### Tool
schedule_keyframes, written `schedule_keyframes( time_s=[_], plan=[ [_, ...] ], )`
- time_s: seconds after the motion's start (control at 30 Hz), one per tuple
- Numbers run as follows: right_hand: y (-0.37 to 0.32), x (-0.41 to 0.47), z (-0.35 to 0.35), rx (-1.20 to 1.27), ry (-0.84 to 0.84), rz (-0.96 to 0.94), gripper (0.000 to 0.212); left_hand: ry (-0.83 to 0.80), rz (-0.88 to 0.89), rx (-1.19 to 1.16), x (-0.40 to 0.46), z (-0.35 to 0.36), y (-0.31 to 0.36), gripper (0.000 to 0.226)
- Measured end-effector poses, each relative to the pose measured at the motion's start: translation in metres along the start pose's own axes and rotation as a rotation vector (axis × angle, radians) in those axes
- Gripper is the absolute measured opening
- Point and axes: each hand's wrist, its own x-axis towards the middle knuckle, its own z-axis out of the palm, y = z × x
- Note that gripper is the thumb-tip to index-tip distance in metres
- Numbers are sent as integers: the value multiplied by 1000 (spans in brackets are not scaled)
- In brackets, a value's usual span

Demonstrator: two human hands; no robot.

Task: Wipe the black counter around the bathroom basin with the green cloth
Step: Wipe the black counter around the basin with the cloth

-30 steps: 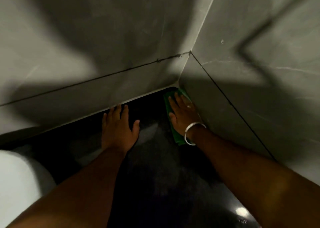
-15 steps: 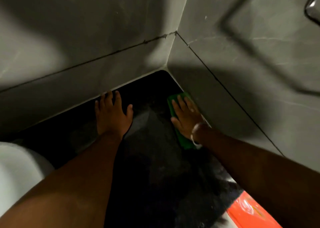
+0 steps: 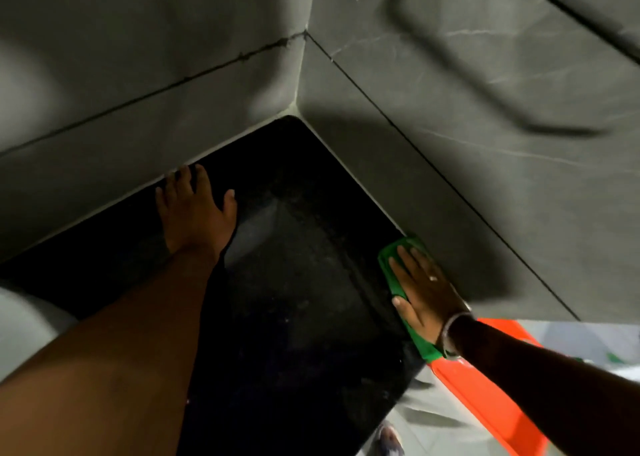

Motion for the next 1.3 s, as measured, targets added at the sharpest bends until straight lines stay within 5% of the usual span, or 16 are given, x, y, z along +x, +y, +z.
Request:
schedule_keyframes(
  time_s=[0.3, 0.6, 0.77, 0.93, 1.03, 1.17, 1.3],
  plan=[
    [-40, 136, -38, -68, 99, -59, 69, 20, 27, 29, 2, 13, -9, 72],
    [26, -47, 12, -90, 114, -160, 63, -60, -46, 0, -91, -11, 11, 62],
    [-34, -54, 15, -63, 184, -4, 67, -48, -63, 20, -184, -7, 23, 59],
    [-147, -96, 49, -21, 121, -391, 68, -54, -39, 102, -240, -4, 17, 58],
    [-100, -88, 42, -47, 161, -519, 67, -17, -27, 96, -279, -4, -5, 56],
    [-1, -65, 31, 1, 259, -121, 65, 44, -83, 94, -309, -9, -24, 56],
    [-39, -61, 43, -12, 297, 60, 70, 73, -83, 79, -304, -4, -23, 53]
  ],
)
